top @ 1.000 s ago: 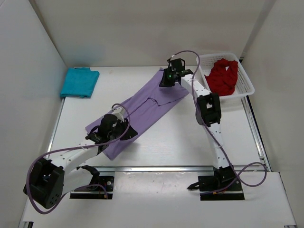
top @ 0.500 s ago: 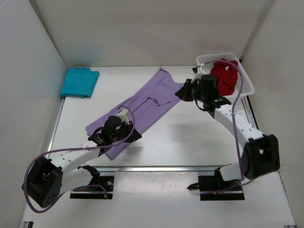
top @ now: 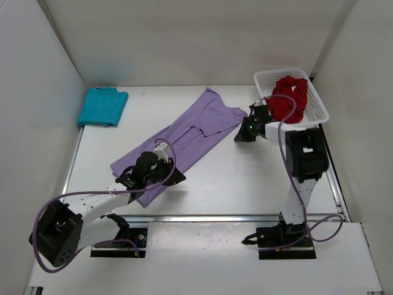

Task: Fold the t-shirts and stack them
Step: Rotate the tshirt 90 degrees

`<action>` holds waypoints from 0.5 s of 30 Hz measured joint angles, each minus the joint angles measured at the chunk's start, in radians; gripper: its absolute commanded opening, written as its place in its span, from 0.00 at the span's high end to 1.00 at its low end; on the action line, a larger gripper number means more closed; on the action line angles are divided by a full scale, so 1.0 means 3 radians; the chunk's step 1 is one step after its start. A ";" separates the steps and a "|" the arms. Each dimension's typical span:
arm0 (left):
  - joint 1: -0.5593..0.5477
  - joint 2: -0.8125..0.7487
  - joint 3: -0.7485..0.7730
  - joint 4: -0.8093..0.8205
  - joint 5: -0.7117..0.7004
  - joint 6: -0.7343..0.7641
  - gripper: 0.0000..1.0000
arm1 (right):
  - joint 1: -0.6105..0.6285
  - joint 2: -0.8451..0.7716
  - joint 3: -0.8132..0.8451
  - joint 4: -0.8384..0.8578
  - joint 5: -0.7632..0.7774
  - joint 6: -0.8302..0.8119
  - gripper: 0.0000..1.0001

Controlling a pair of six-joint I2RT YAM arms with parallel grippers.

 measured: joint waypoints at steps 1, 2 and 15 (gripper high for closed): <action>0.0011 0.0000 0.0000 0.0000 0.0001 0.0000 0.88 | 0.0029 0.0159 0.0234 -0.0041 0.0001 0.0005 1.00; 0.0022 0.0000 0.0000 0.0003 0.0003 0.0000 0.88 | 0.0060 0.0323 0.0465 -0.0075 0.0017 -0.0001 1.00; 0.0148 -0.0003 0.0008 -0.0048 0.0006 -0.0001 0.82 | 0.0421 0.0401 0.1425 -0.0635 0.0305 -0.0202 0.71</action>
